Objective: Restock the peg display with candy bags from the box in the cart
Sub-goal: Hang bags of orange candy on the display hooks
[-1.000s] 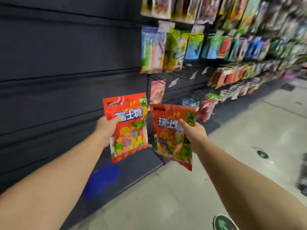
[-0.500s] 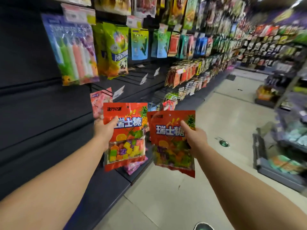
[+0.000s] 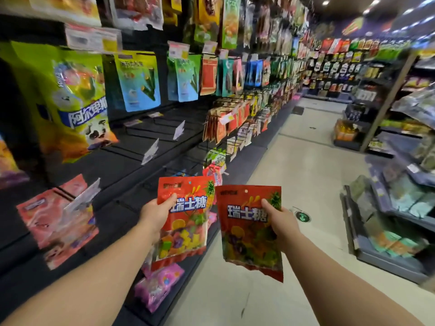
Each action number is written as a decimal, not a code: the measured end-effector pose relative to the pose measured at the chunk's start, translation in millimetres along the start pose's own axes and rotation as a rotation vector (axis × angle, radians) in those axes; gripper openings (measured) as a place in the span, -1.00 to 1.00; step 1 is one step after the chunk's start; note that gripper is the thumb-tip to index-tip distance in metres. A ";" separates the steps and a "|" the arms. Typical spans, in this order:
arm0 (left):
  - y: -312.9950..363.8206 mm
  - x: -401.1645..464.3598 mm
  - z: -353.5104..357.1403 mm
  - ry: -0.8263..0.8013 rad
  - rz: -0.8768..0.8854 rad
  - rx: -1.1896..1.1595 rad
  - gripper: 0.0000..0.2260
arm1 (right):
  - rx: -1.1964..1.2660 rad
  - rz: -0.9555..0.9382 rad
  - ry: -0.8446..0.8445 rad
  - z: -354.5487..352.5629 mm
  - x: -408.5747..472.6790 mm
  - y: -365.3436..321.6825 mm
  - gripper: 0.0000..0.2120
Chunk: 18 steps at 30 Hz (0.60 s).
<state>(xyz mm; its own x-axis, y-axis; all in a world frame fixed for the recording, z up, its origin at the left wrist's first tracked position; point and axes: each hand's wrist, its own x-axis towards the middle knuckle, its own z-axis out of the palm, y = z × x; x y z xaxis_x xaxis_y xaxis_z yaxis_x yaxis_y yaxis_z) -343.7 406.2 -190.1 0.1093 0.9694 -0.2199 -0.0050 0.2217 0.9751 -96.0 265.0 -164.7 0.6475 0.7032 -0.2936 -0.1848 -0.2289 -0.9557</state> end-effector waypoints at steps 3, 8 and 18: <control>-3.7 35.8 46.1 0.003 -0.001 0.004 -0.87 | -0.013 0.011 -0.016 -13.8 58.5 -5.9 -0.68; -4.9 90.7 124.2 0.096 -0.042 -0.079 -0.83 | -0.063 0.031 -0.080 -47.0 162.8 -35.6 -0.71; 11.7 161.3 202.6 0.300 -0.091 -0.169 -0.80 | -0.121 0.028 -0.232 -52.4 325.3 -89.8 -0.63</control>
<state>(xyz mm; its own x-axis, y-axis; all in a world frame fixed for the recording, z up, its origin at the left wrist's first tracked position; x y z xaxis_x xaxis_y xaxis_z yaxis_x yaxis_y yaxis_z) -124.8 543.8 -208.3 -0.1795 0.9273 -0.3285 -0.1755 0.2983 0.9382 170.0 479.0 -173.4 0.4540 0.8278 -0.3295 -0.1018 -0.3192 -0.9422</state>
